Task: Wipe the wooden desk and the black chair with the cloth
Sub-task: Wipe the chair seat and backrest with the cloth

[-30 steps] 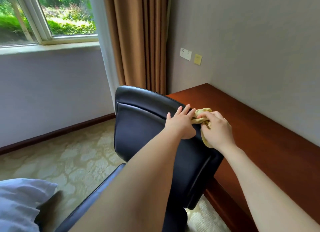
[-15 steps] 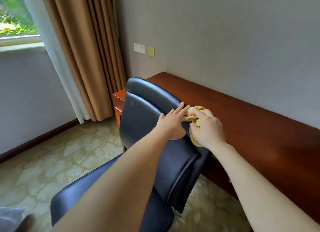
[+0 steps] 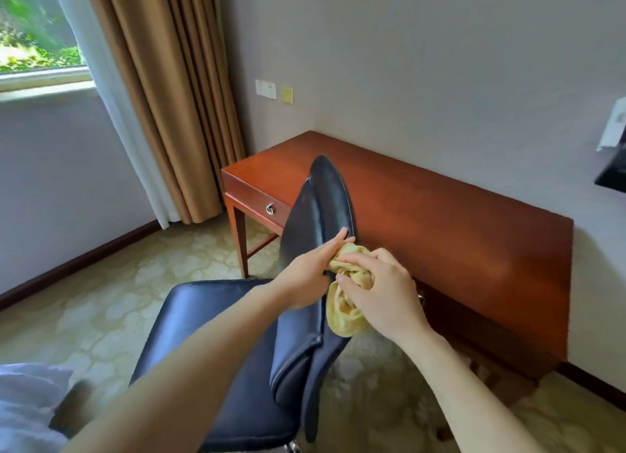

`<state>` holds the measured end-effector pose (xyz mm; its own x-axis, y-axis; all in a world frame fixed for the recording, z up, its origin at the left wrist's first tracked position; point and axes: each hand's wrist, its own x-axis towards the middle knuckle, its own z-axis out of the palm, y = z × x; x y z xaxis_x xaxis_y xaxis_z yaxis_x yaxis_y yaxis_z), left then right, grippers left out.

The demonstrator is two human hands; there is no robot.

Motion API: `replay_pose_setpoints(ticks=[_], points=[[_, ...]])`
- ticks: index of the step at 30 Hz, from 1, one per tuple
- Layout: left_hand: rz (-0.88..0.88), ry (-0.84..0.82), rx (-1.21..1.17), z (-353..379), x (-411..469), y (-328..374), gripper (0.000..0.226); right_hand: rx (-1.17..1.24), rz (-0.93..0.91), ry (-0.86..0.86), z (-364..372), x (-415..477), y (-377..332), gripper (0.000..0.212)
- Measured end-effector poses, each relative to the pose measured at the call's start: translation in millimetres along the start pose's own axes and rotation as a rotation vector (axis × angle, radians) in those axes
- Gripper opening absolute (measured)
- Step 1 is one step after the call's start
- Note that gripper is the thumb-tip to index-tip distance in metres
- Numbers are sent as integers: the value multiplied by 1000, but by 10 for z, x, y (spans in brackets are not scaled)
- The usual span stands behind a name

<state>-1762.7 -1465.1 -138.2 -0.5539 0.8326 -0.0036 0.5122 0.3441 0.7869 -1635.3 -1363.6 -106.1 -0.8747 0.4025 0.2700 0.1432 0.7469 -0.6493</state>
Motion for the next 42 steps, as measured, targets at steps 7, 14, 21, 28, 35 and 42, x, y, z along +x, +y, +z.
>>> replay_pose_setpoints(ticks=[7,14,21,28,35,42], points=[[-135,-4,-259,-12,-892,234,71,224,-103,-192,-5,-636,-219,28],[-208,118,-179,-227,-1755,409,35,520,-169,-311,141,-1012,-534,34],[-161,321,200,-373,-2358,211,43,454,-242,-45,247,-1054,-669,31],[-188,208,177,-881,-2835,-193,60,182,-164,218,452,-813,-809,29],[-32,-52,236,-1568,-2957,-647,60,-51,148,491,776,-677,-954,27],[187,-213,347,-2075,-3034,-932,62,-209,275,611,1182,-1034,-1251,25]])
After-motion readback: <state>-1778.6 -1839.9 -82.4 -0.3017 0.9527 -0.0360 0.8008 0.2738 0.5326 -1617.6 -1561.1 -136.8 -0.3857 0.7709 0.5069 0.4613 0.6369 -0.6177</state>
